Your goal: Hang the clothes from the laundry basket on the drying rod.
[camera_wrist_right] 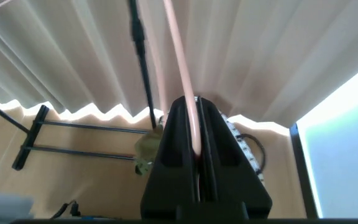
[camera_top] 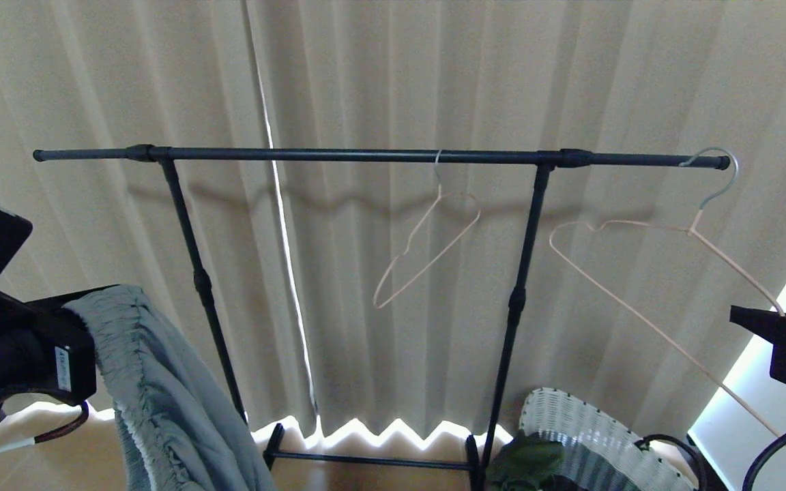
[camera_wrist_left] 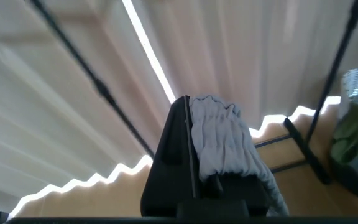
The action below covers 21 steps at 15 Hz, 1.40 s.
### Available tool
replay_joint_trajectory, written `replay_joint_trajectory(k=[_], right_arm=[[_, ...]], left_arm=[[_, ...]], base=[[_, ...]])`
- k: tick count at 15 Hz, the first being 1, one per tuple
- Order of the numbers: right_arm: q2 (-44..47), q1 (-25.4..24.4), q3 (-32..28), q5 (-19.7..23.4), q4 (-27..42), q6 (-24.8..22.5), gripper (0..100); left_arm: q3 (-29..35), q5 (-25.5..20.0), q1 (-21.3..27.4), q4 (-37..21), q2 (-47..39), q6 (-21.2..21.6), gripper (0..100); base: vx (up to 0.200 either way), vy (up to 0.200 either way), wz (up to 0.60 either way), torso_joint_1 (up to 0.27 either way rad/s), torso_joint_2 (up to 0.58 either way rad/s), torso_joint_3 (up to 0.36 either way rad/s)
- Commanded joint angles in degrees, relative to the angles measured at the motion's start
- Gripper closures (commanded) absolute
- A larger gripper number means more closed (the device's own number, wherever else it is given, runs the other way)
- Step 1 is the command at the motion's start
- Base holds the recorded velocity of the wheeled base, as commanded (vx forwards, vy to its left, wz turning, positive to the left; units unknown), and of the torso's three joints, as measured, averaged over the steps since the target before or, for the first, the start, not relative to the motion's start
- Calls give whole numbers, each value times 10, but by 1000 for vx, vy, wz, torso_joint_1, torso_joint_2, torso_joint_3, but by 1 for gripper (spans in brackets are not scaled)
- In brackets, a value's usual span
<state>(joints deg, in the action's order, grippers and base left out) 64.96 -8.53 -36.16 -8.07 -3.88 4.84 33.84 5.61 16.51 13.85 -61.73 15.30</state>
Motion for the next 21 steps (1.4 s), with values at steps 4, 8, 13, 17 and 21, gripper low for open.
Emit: replay_joint_trajectory(k=[4, 8, 13, 17, 21], right_arm=[[-9, 0, 1, 0, 0, -1, 100], [-12, -1, 1, 3, 0, -2, 100], [-13, -20, -5, 9, -10, 0, 100], [-41, -69, -4, 10, -10, 2, 100], [-35, -117, -23, 9, -10, 0, 100]], left_arm=[[-1, 0, 0, 0, -1, 1, 100], [-2, -1, 0, 0, -2, 1, 100], [-4, -1, 3, 1, -10, 6, 100], [-3, 0, 4, 0, -12, 37, 100], [36, 9, 11, -2, -59, 36, 100]], base=[[0, 200, 0, 4, -1, 4], [0, 200, 0, 0, 2, 0], [0, 120, 0, 0, 2, 3], [0, 0, 0, 0, 0, 0], [0, 0, 0, 0, 0, 0]])
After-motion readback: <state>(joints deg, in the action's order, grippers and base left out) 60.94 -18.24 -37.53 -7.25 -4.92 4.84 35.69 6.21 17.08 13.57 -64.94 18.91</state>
